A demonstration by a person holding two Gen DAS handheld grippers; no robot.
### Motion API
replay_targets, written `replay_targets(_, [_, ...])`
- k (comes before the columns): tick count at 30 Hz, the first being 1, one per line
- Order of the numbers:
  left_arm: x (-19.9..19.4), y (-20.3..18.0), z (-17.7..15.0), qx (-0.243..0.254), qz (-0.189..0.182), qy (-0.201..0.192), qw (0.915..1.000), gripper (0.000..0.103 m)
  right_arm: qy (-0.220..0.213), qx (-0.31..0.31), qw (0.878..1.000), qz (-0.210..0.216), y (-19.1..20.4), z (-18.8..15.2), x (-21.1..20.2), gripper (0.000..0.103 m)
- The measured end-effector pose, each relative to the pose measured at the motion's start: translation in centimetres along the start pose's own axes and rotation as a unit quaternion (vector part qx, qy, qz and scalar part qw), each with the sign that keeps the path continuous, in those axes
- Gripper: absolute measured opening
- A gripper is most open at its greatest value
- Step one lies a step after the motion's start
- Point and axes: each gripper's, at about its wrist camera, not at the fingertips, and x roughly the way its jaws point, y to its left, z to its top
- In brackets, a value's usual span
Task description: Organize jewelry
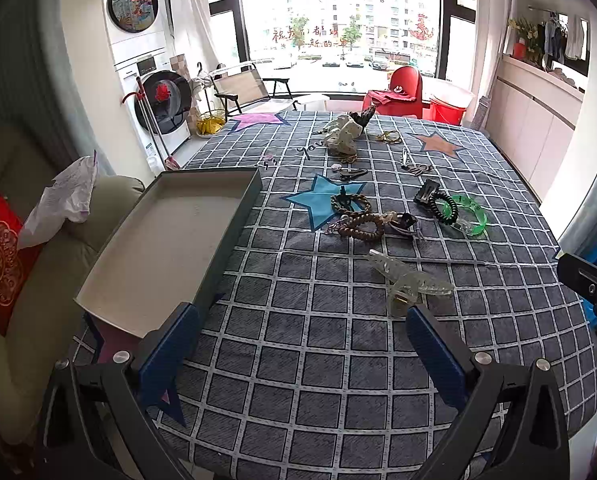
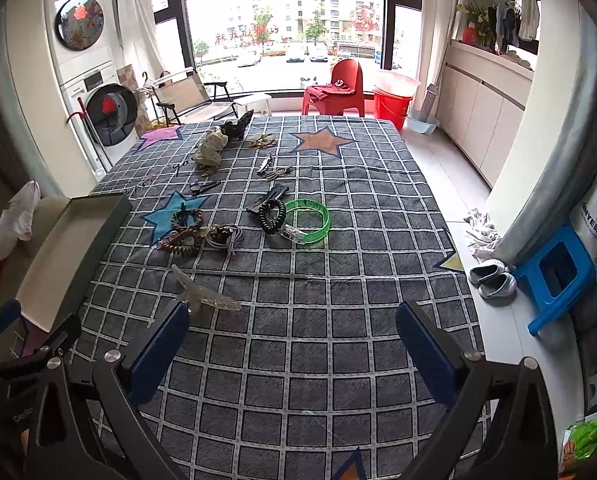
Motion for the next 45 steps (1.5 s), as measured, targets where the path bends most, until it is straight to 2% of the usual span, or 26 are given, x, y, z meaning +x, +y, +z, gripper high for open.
replay_targets(45, [0.04, 0.89, -0.21, -0.003, 0.002, 0.002, 1.0, 0.103, 0.0, 0.0, 1.0, -0.001, 0.04, -0.09, 0.11, 0.103])
